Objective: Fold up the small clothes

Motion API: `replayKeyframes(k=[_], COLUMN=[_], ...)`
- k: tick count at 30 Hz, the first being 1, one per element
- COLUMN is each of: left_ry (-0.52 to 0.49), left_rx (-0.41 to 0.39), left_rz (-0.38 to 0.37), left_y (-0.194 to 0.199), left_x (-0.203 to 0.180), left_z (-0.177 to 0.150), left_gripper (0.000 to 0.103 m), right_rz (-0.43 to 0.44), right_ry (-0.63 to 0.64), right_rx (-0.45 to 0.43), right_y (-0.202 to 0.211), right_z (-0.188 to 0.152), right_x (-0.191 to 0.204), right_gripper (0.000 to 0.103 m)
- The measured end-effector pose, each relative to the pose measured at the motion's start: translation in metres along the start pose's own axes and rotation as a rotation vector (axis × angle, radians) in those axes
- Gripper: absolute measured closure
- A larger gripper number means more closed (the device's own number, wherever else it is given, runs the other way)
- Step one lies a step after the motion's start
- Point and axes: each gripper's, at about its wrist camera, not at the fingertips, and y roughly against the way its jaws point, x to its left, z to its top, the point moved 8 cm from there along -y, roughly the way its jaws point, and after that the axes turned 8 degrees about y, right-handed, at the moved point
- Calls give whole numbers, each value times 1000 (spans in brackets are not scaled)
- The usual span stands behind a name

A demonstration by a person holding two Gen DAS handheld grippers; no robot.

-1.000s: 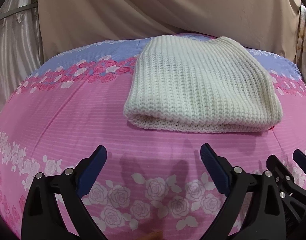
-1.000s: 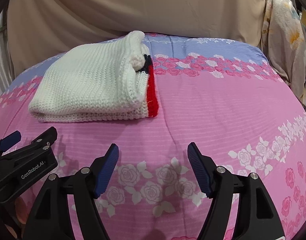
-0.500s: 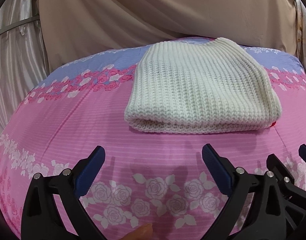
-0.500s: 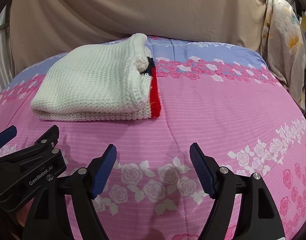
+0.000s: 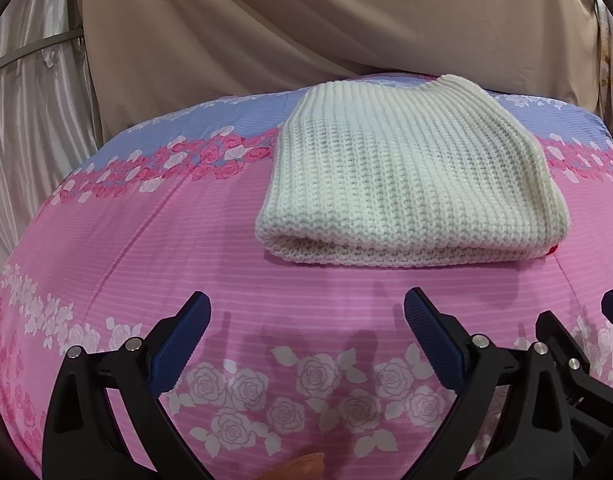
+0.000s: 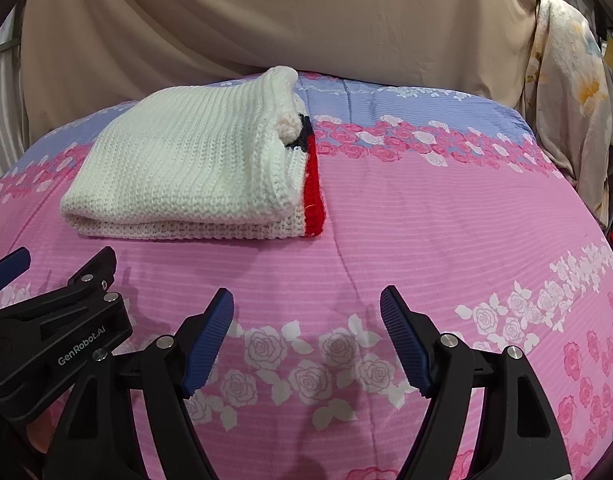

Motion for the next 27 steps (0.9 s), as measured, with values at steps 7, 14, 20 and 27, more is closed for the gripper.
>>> replayKeyframes(k=[7,14,20,27], left_ry=[-3,-5,-5,-6], left_rx=[-1,-2,-1,-5], left_rz=[0,2,0,1], left_y=[-1,0,0,1], left_x=[1,0,-1,-1], left_z=[0,0,0,0], left_gripper=[8,8,9,9], right_rz=[1,-8,-10,-20], right_ry=[-1,-5,-6,-9], right_rx=[-2,-3,-4,-5], right_y=[0,2,3,5], right_z=[0,0,-1,-1], right_x=[-1,1,0,-1], right_gripper=[30,30,30,30])
